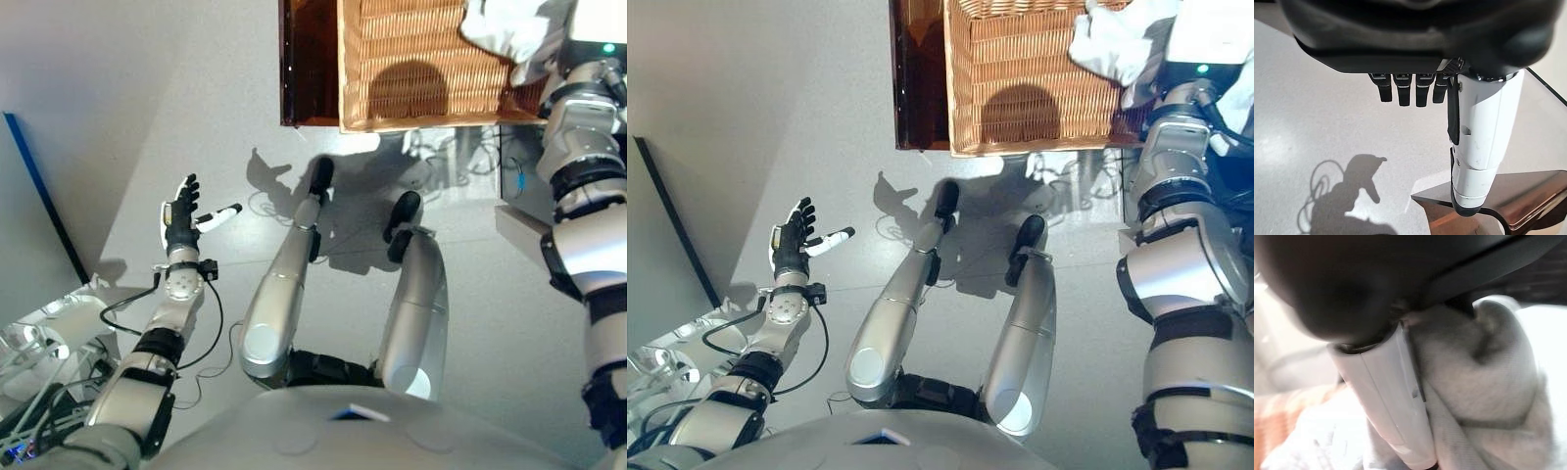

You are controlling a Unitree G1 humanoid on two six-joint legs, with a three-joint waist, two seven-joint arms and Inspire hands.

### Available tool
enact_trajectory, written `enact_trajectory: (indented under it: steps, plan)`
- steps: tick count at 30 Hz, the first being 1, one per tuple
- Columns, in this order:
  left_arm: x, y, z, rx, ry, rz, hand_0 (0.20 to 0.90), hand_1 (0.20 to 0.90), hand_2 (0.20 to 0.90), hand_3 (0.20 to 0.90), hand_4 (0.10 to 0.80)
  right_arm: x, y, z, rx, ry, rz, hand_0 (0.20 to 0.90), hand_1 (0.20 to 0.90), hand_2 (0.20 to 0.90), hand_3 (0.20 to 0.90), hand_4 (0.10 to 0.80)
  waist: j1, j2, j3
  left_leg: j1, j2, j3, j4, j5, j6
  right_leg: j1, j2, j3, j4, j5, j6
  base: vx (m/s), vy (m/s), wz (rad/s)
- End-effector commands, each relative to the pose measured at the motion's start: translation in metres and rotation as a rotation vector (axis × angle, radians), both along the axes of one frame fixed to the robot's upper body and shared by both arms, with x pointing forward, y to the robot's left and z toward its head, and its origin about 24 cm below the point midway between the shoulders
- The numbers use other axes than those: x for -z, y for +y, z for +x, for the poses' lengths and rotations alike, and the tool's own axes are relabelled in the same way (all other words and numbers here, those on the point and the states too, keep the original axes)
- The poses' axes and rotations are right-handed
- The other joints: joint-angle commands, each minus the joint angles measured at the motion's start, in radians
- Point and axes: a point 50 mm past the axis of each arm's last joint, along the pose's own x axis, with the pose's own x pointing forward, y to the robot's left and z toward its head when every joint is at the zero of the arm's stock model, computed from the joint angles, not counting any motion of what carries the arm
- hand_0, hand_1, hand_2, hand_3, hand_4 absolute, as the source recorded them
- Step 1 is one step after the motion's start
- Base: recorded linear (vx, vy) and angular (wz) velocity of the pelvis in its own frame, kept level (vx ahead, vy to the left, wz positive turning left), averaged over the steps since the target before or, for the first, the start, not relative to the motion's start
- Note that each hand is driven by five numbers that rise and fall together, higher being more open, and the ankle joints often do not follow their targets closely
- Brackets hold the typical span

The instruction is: Pick up the clothes and place them into the washing machine

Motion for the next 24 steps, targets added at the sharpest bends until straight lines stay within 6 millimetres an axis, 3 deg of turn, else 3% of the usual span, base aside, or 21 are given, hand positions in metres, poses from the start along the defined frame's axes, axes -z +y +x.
enact_trajectory:
  steps: [1,3,4,5,7,8,9,11,15,16,19,24]
  plan:
    - [0.002,0.018,-0.012,-0.08,-0.002,0.053,0.9,0.9,0.9,0.9,0.8,-0.02,-0.013,-0.009,0.024,-0.206,0.065,0.2,0.2,0.2,0.2,0.3,-0.025,-0.001,-0.073,0.013,-0.039,0.046,0.054,-0.078,-0.011,0.117,0.025,0.03,-0.235,0.126,0.059,0.059,0.076,-0.2]
    - [0.003,0.017,-0.012,-0.083,0.003,0.053,0.9,0.9,0.9,0.9,0.8,-0.015,-0.003,-0.006,-0.027,-0.297,0.213,0.2,0.2,0.2,0.2,0.3,-0.032,0.004,-0.085,0.037,-0.041,0.055,0.041,-0.081,-0.007,0.139,0.022,0.039,-0.253,0.132,0.062,0.06,0.082,-0.17]
    - [0.005,0.017,-0.014,-0.085,0.014,0.054,0.9,0.9,0.9,0.9,0.8,-0.009,0.002,-0.004,-0.059,-0.404,0.429,0.2,0.2,0.2,0.2,0.3,-0.037,0.012,-0.095,0.057,-0.042,0.06,0.03,-0.084,-0.002,0.157,0.021,0.053,-0.267,0.137,0.064,0.051,0.079,-0.08]
    - [0.005,0.017,-0.014,-0.084,0.014,0.055,0.9,0.9,0.9,0.9,0.8,-0.009,0.002,-0.004,-0.058,-0.404,0.43,0.2,0.2,0.2,0.2,0.3,-0.037,0.011,-0.095,0.058,-0.042,0.061,0.03,-0.084,-0.002,0.158,0.022,0.054,-0.267,0.137,0.064,0.059,0.082,-0.1]
    - [0.007,0.017,-0.016,-0.085,0.026,0.056,0.9,0.9,0.9,0.9,0.8,-0.001,0.006,-0.004,-0.082,-0.537,0.679,0.2,0.2,0.2,0.2,0.3,-0.047,0.019,-0.106,0.079,-0.047,0.069,0.015,-0.087,0.002,0.172,0.018,0.066,-0.281,0.141,0.064,0.06,0.098,-0.22]
    - [0.009,0.019,-0.018,-0.097,0.037,0.062,0.9,0.9,0.9,0.9,0.8,0.002,0.016,-0.001,-0.14,-0.69,0.914,0.2,0.2,0.2,0.2,0.3,-0.056,0.026,-0.119,0.094,-0.049,0.08,0.007,-0.093,0.008,0.183,0.012,0.077,-0.3,0.146,0.067,0.057,0.099,-0.18]
    - [0.009,0.019,-0.018,-0.097,0.038,0.063,0.9,0.9,0.9,0.9,0.8,0.003,0.016,-0.002,-0.139,-0.689,0.916,0.2,0.2,0.2,0.2,0.3,-0.054,0.025,-0.119,0.096,-0.049,0.081,0.006,-0.093,0.008,0.184,0.012,0.078,-0.301,0.146,0.067,0.052,0.094,-0.08]
    - [0.01,0.019,-0.019,-0.105,0.045,0.063,0.9,0.9,0.9,0.9,0.8,0.011,0.021,-0.002,-0.176,-0.792,1.097,0.2,0.2,0.2,0.2,0.3,-0.061,0.033,-0.129,0.103,-0.054,0.09,0.0,-0.097,0.014,0.185,0.009,0.091,-0.31,0.152,0.07,0.034,0.067,-0.12]
    - [0.012,0.019,-0.021,-0.11,0.062,0.077,0.9,0.9,0.9,0.9,0.8,0.044,0.033,-0.009,-0.233,-1.066,1.568,0.2,0.2,0.2,0.2,0.3,-0.075,0.053,-0.151,0.121,-0.065,0.107,-0.005,-0.11,0.022,0.191,0.005,0.123,-0.319,0.15,0.071,0.042,0.085,-0.2]
    - [0.012,0.019,-0.022,-0.109,0.063,0.078,0.9,0.9,0.9,0.9,0.8,0.045,0.033,-0.01,-0.232,-1.066,1.569,0.2,0.2,0.2,0.2,0.3,-0.074,0.052,-0.153,0.121,-0.065,0.107,-0.005,-0.111,0.022,0.191,0.005,0.124,-0.319,0.15,0.071,0.039,0.062,-0.14]
    - [0.019,0.015,-0.028,-0.112,0.087,0.046,0.9,0.9,0.9,0.9,0.8,0.077,0.054,-0.017,-0.324,-1.289,1.958,0.2,0.2,0.2,0.2,0.3,-0.078,0.073,-0.17,0.127,-0.073,0.121,-0.005,-0.12,0.025,0.192,0.001,0.143,-0.324,0.147,0.073,0.036,0.067,-0.15]
    - [0.026,0.007,-0.032,-0.107,0.113,-0.009,0.9,0.9,0.9,0.9,0.8,0.095,0.059,-0.024,-0.326,-1.522,2.16,0.2,0.2,0.2,0.2,0.3,-0.074,0.104,-0.183,0.122,-0.081,0.127,0.0,-0.125,0.026,0.19,-0.004,0.154,-0.323,0.136,0.072,0.023,0.035,-0.1]
